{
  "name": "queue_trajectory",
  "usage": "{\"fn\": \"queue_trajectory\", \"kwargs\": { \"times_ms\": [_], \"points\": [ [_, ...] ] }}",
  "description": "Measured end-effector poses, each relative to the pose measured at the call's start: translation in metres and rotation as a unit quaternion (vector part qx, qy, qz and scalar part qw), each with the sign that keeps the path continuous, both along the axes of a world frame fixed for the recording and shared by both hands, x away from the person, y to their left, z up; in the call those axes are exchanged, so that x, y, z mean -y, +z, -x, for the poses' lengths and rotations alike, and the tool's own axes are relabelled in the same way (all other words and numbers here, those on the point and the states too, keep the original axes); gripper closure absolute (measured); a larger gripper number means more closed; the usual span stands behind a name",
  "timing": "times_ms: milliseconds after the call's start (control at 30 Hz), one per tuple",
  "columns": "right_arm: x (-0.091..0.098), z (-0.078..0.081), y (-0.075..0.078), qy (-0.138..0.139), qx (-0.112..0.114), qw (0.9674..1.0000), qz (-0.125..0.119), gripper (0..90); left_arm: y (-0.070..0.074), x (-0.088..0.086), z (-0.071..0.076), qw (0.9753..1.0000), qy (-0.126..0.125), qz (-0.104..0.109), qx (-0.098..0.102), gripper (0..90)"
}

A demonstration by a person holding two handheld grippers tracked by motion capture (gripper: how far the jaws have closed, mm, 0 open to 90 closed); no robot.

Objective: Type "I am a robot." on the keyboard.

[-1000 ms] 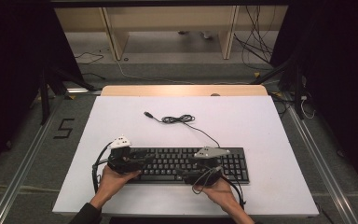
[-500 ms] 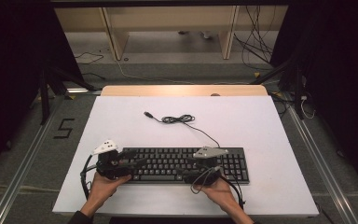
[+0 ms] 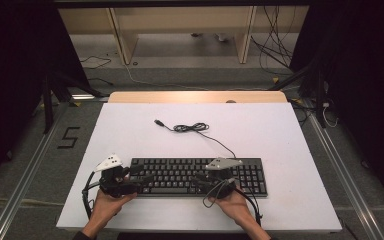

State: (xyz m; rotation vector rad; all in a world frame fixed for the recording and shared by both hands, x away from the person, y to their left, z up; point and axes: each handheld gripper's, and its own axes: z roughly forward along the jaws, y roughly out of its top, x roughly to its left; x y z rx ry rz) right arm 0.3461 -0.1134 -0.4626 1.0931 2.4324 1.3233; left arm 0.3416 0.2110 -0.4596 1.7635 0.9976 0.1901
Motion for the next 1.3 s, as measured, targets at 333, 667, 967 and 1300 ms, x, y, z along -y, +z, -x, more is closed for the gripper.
{"fn": "queue_trajectory", "kwargs": {
  "times_ms": [333, 667, 967, 1300],
  "points": [
    [-0.003, -0.001, -0.003, 0.003, -0.002, 0.9999, 0.011, 82.9, 0.000, -0.001, 0.006, 0.9999, -0.004, 0.000, 0.009, 30.0],
    [-0.005, -0.003, -0.007, 0.002, -0.005, 0.9998, 0.018, 86.8, 0.000, 0.000, 0.010, 0.9999, -0.009, 0.002, 0.010, 29.5],
    [-0.006, -0.004, -0.010, 0.003, -0.007, 0.9997, 0.024, 87.3, 0.000, 0.003, 0.015, 0.9998, -0.015, 0.000, 0.010, 28.9],
    [-0.007, -0.004, -0.013, 0.005, -0.008, 0.9996, 0.027, 87.6, 0.000, 0.005, 0.019, 0.9997, -0.019, 0.000, 0.016, 28.6]
  ]
}}
